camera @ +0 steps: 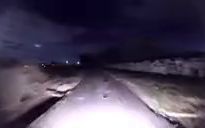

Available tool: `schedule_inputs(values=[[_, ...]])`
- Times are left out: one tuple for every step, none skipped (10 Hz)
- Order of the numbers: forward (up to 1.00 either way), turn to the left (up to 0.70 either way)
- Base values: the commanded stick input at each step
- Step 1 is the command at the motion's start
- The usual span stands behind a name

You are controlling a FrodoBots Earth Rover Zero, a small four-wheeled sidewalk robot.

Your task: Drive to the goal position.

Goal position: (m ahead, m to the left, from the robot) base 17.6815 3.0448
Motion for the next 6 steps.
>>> schedule_inputs(values=[[0.85, 0.00], [0.85, 0.00], [0.85, 0.00], [0.85, 0.00], [0.85, 0.00], [0.85, 0.00]])
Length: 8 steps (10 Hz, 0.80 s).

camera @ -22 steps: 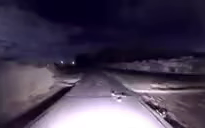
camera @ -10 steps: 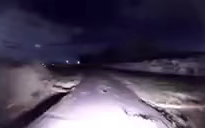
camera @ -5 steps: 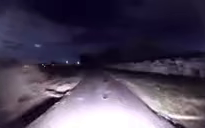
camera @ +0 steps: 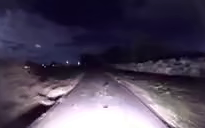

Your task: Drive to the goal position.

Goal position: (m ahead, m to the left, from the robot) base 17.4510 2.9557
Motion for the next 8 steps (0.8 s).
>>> schedule_inputs(values=[[0.85, 0.00], [0.85, 0.00], [0.85, 0.00], [0.85, 0.00], [0.85, 0.00], [0.85, 0.00], [0.85, 0.00], [0.85, 0.00]])
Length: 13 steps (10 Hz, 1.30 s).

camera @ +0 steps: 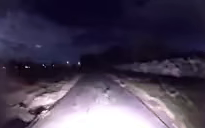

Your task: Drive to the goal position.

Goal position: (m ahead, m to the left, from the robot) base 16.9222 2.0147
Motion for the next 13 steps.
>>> schedule_inputs(values=[[0.85, 0.00], [0.85, 0.00], [0.85, 0.00], [0.85, 0.00], [0.85, 0.00], [0.85, 0.00], [0.85, 0.00], [0.85, 0.00], [0.85, 0.00], [0.85, 0.00], [0.85, 0.00], [0.85, 0.00], [0.85, 0.00]])
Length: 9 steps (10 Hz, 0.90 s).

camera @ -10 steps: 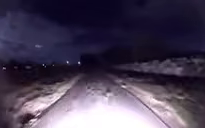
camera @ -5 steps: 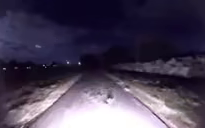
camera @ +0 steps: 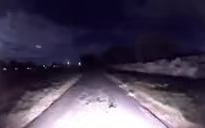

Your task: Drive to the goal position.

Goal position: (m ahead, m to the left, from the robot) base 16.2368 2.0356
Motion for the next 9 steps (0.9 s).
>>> schedule_inputs(values=[[0.85, 0.00], [0.85, 0.03], [0.85, 0.09], [0.85, 0.12], [0.85, 0.05], [0.85, 0.00], [0.85, 0.00], [0.85, 0.00], [0.85, 0.00]])
